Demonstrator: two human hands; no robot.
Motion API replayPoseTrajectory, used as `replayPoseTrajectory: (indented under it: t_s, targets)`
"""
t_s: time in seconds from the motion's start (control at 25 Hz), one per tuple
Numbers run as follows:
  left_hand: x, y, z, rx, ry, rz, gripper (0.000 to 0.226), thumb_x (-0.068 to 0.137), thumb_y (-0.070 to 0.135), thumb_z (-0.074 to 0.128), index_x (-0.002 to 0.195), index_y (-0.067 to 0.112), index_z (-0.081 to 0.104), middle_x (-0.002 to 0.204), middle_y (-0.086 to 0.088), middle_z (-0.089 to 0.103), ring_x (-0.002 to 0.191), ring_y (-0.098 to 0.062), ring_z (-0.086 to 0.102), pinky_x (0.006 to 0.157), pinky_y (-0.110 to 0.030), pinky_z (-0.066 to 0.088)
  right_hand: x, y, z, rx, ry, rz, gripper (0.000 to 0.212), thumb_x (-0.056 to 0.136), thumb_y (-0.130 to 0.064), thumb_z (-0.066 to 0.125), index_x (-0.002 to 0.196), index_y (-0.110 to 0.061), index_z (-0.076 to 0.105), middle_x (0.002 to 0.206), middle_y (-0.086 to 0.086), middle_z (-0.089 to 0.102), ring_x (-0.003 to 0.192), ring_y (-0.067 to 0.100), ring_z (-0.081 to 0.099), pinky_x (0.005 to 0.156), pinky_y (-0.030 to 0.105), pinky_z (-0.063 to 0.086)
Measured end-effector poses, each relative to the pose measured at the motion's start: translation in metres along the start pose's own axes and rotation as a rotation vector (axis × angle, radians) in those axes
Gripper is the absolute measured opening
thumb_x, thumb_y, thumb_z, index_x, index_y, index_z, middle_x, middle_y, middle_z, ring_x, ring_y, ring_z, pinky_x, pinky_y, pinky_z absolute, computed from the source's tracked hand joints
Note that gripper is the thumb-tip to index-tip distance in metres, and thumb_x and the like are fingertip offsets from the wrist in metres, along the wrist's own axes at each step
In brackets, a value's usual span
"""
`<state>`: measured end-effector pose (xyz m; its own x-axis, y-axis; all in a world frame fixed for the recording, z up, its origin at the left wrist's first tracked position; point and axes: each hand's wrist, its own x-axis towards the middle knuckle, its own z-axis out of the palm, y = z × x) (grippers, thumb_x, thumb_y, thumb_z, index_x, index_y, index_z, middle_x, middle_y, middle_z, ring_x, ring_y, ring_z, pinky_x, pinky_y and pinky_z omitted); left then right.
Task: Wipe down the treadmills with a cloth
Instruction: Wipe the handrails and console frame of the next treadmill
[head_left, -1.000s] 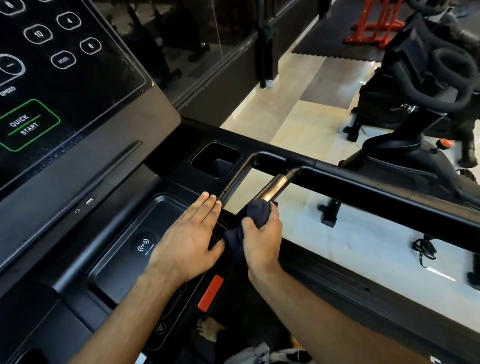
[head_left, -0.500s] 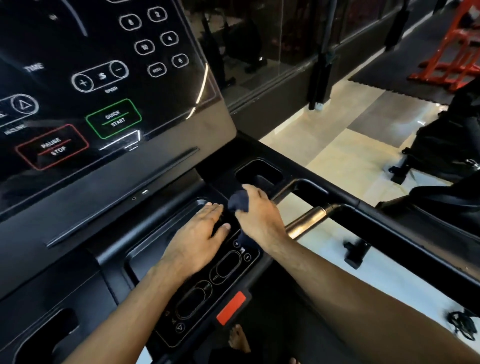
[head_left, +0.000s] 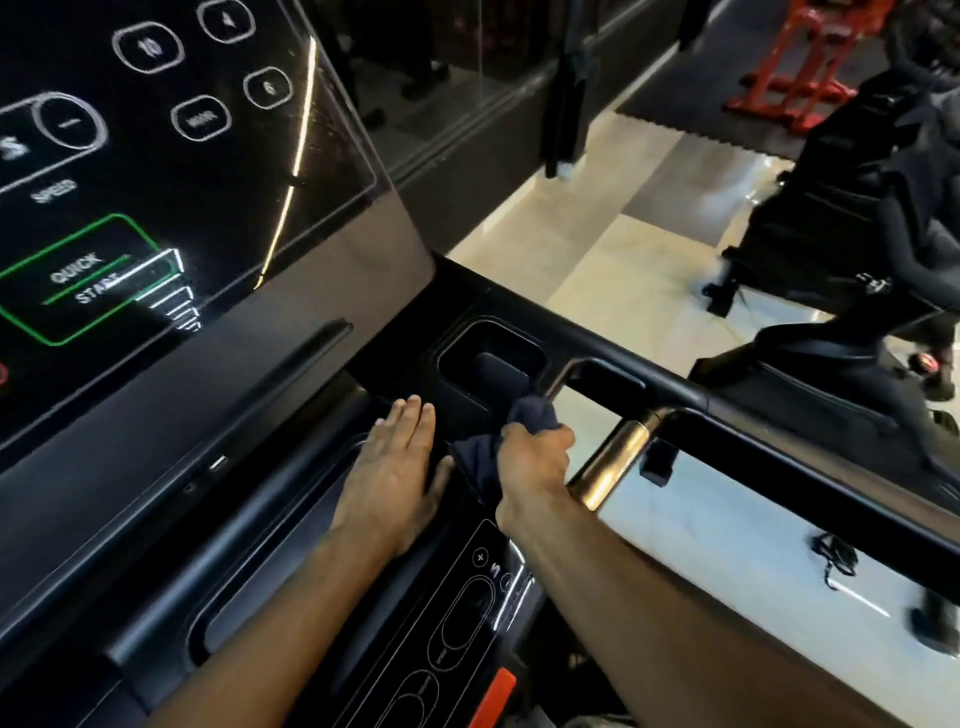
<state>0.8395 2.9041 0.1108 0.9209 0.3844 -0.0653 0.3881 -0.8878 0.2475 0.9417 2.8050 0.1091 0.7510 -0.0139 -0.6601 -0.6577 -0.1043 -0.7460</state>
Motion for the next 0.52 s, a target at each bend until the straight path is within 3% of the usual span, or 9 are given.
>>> replayPoseTrajectory:
  t_s: [0.08,0.2,0.28,0.4,0.52]
  targets:
    - [0.004,0.000,0.003,-0.001,0.018,0.014,0.066,0.102,0.040,0.034,0.154,0.008,0.010,0.163,-0.008,0.006,0.150,-0.019,0.000,0.120,-0.030,-0.004,0.009,0.005,-0.002,0.066,0.049,0.057,0.053,0.098,-0.017,0.054,0.145,-0.018,0.029,0.141,0.011,0.046,0.116,0.031,0.055,0.098,0.044,0.052]
    - [0.015,-0.007,0.007,0.000,-0.011,0.044,0.065,0.100,0.032,0.037,0.154,0.007,0.011,0.163,-0.008,0.008,0.150,-0.017,0.002,0.121,-0.030,-0.001,0.016,-0.001,0.010,0.003,0.030,0.177,0.058,0.099,-0.031,0.055,0.148,-0.017,0.028,0.143,0.013,0.043,0.119,0.036,0.051,0.092,0.041,0.045]
    - [0.019,-0.008,0.009,0.003,-0.002,0.025,0.063,0.102,0.035,0.035,0.154,0.008,0.013,0.163,-0.007,0.010,0.150,-0.017,0.003,0.122,-0.032,0.002,0.031,-0.010,0.015,0.006,0.086,0.132,0.057,0.099,-0.042,0.051,0.146,-0.016,0.032,0.143,0.015,0.045,0.119,0.039,0.052,0.098,0.045,0.044]
    - [0.019,-0.005,0.012,0.053,0.015,-0.008,0.067,0.099,0.047,0.019,0.153,0.008,0.017,0.162,-0.008,0.014,0.150,-0.017,0.007,0.122,-0.032,0.003,0.040,-0.006,0.015,-0.026,0.096,0.070,0.053,0.101,-0.044,0.043,0.145,-0.017,0.034,0.142,0.015,0.049,0.119,0.038,0.054,0.101,0.046,0.044]
    - [0.020,-0.006,0.015,0.069,-0.015,0.003,0.079,0.088,0.051,0.005,0.153,0.007,0.018,0.162,-0.008,0.015,0.150,-0.017,0.008,0.120,-0.029,0.001,0.031,0.015,0.012,-0.075,-0.021,0.207,0.058,0.102,-0.045,0.044,0.148,-0.014,0.029,0.143,0.017,0.046,0.122,0.039,0.052,0.103,0.046,0.043]
